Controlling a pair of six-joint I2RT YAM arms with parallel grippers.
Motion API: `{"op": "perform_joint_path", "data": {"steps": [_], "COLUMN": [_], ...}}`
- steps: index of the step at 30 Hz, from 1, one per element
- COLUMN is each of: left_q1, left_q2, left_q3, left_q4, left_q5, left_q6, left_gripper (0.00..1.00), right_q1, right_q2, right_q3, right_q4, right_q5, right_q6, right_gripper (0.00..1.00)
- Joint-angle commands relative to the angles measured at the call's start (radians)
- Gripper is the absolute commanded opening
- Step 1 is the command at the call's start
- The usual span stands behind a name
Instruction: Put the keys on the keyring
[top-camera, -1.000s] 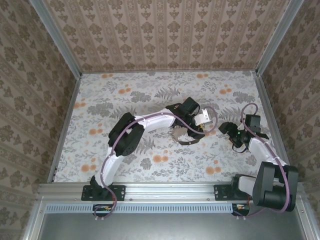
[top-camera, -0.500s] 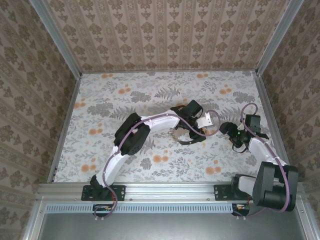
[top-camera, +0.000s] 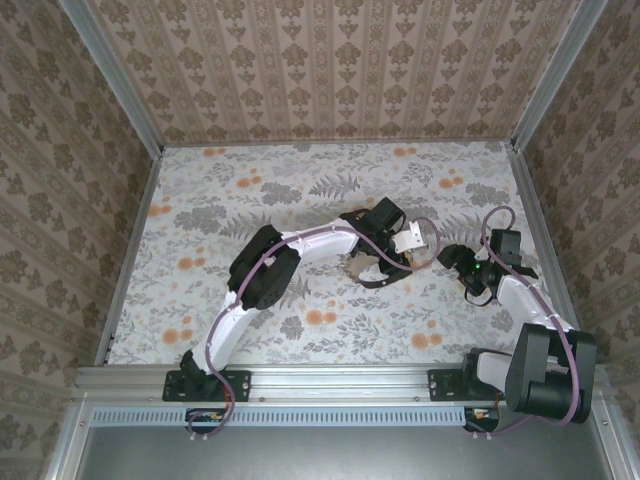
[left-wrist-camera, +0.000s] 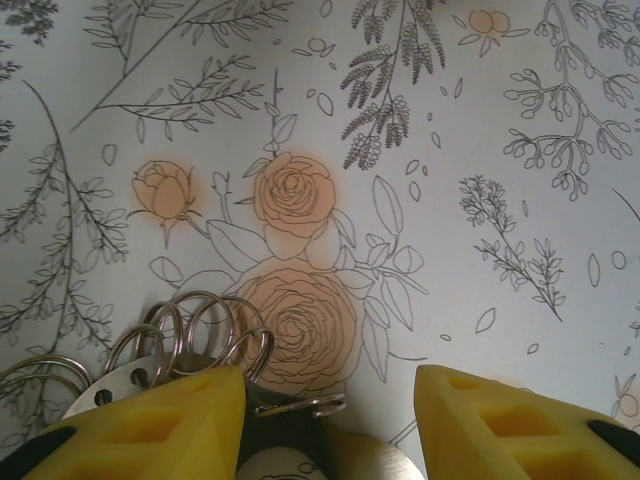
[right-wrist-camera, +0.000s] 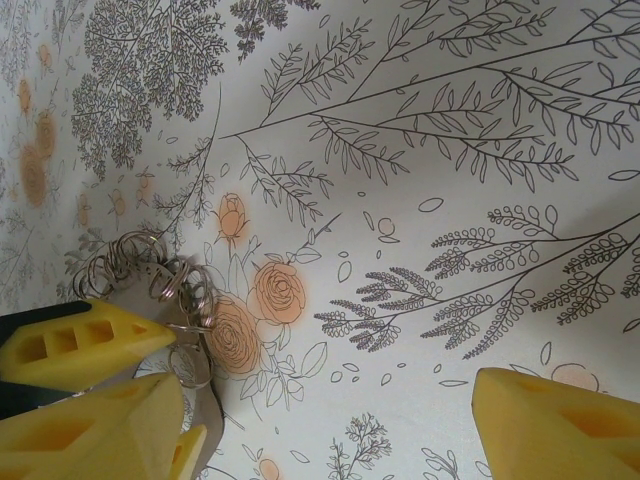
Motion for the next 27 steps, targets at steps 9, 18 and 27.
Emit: {"op": "perform_joint_path", "data": {"steps": [9,18,27], "left_q1": [0.008,0.006,0.005], "left_q2": [-0.060,-0.051,-0.025], "left_q3": [-0.018,0.128,0.213], "left_q4": [0.029,-0.185,-0.303], "left_q5": [-0.009,-0.101,-0.134], "left_q6": [-0.090,-0.222,-0.259], "left_gripper": [0.52,0.52,0.52], "right_q1": [-0.009,-0.008,-0.009], "right_q2": [-0.010,-0.025,-0.032], "right_q3": [-0.004,-0.013,-0.003], "right_q4": [-0.025,-0.045,-0.079], "right_q5": [0.003,0.003,0.008], "right_q6": [-0.017,-0.032,-0.047], "right_gripper": [0.77,0.77,0.77]}}
